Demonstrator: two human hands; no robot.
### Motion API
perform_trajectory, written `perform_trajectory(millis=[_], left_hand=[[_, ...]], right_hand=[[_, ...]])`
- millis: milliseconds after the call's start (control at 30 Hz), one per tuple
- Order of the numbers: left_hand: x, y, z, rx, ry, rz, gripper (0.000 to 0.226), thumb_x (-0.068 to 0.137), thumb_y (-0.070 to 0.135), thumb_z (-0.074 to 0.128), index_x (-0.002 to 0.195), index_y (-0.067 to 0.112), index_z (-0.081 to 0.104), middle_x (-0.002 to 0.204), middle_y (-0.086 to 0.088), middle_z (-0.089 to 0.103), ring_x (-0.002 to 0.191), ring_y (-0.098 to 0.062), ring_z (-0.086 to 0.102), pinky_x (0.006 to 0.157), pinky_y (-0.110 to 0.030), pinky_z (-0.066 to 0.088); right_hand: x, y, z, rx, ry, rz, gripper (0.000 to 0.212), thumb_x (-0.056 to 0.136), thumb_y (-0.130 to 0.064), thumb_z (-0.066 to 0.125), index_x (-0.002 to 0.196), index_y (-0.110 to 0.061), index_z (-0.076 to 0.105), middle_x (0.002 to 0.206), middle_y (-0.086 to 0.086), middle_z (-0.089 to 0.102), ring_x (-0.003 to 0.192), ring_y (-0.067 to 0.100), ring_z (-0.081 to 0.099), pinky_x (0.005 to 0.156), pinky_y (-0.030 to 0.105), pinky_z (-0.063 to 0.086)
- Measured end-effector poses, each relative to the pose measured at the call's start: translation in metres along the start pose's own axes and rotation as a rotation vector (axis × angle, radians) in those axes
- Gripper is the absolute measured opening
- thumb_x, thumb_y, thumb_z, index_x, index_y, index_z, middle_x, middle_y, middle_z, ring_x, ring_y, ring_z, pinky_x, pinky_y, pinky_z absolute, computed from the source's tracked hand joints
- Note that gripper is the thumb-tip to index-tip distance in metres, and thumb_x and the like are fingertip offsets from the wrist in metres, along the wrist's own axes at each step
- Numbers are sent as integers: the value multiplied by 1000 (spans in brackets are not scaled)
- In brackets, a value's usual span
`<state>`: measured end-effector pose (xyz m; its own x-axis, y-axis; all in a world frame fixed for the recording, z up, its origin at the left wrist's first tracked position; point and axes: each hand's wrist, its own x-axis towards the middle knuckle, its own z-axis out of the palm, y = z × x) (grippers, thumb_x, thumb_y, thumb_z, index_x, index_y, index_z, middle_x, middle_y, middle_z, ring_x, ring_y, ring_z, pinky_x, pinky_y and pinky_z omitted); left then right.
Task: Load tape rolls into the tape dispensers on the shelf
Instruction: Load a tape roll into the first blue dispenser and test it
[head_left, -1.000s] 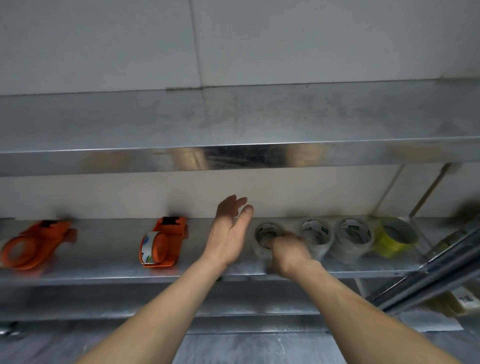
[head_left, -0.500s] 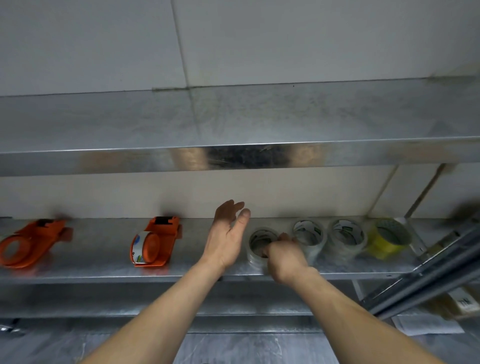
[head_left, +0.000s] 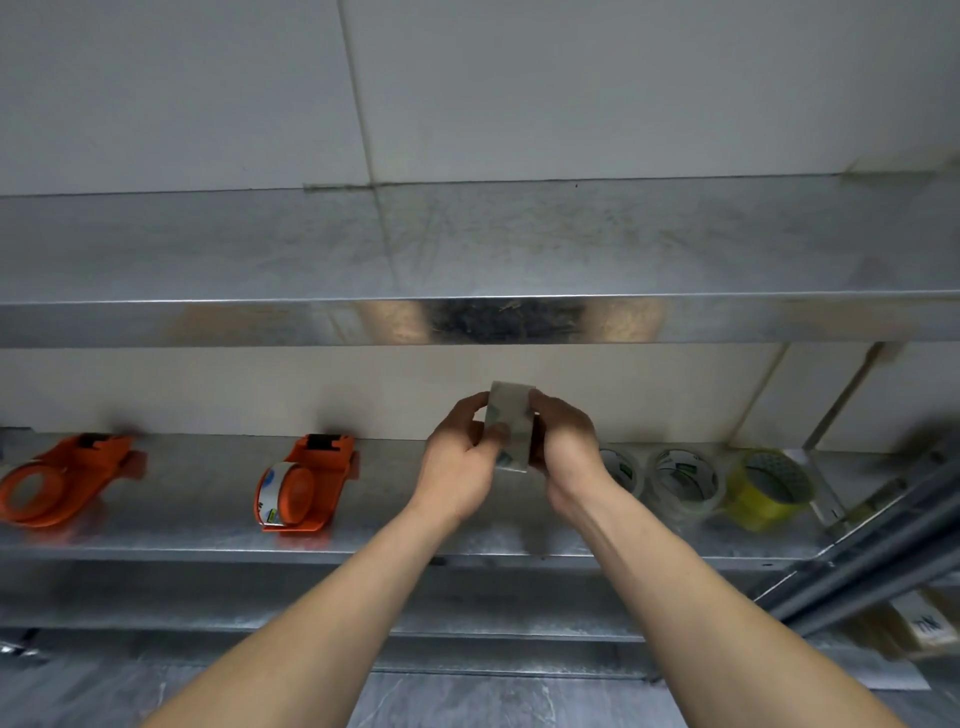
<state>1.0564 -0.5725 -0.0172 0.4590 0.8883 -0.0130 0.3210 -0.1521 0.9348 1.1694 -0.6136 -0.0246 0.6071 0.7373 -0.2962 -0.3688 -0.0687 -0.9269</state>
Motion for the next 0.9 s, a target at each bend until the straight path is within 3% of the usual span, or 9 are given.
perform_trajectory(millis=[167, 300, 400, 500, 633, 800, 900], left_hand=[[0, 7, -3, -45, 81, 12, 36, 88, 12, 62, 122, 22, 61, 95, 0, 73, 86, -13, 70, 75, -36, 58], [-1, 8, -9, -100, 115, -7, 34, 86, 14, 63, 119, 24, 61, 94, 0, 74, 87, -14, 71, 77, -42, 59], [-6, 8, -17, -108, 130, -9, 32, 89, 11, 62, 117, 27, 61, 94, 2, 74, 86, -10, 71, 76, -39, 59], [-11, 6, -28, -107, 133, 1, 32, 89, 11, 61, 115, 29, 61, 99, 2, 74, 90, -11, 70, 80, -40, 59], [-18, 1, -48, -109, 163, 1, 30, 90, 16, 62, 115, 32, 60, 99, 3, 74, 92, -8, 69, 85, -42, 58], [-33, -10, -86, -130, 249, 1, 33, 93, 20, 62, 126, 21, 59, 115, 0, 69, 105, -13, 64, 94, -47, 54], [-46, -18, -116, -154, 300, 5, 37, 90, 30, 63, 125, 19, 60, 118, -3, 68, 98, -16, 65, 92, -52, 54]], right_hand=[[-12, -11, 3, -50, -92, -94, 26, 76, -2, 60, 96, -7, 76, 95, 16, 76, 96, 39, 70, 79, 46, 59], [-22, -20, 7, -112, -101, -177, 25, 78, 6, 63, 93, -8, 77, 87, 6, 77, 77, 15, 70, 60, 18, 53], [-28, -20, 13, -120, -118, -191, 23, 80, 4, 64, 86, -14, 76, 80, -2, 76, 70, 4, 67, 54, 10, 48], [-33, -17, 22, -117, -144, -164, 25, 84, 0, 63, 78, -22, 74, 71, -8, 72, 61, -4, 64, 50, 12, 45], [-42, -11, 43, -98, -140, -146, 27, 86, 0, 59, 73, -20, 72, 66, -5, 70, 67, 12, 61, 61, 24, 43], [-57, 0, 78, -79, -140, -139, 25, 86, 0, 56, 73, -16, 70, 67, -2, 68, 67, 15, 60, 61, 24, 42], [-69, 9, 102, -82, -156, -139, 22, 88, -4, 57, 73, -15, 67, 69, -1, 67, 68, 17, 59, 61, 25, 42]])
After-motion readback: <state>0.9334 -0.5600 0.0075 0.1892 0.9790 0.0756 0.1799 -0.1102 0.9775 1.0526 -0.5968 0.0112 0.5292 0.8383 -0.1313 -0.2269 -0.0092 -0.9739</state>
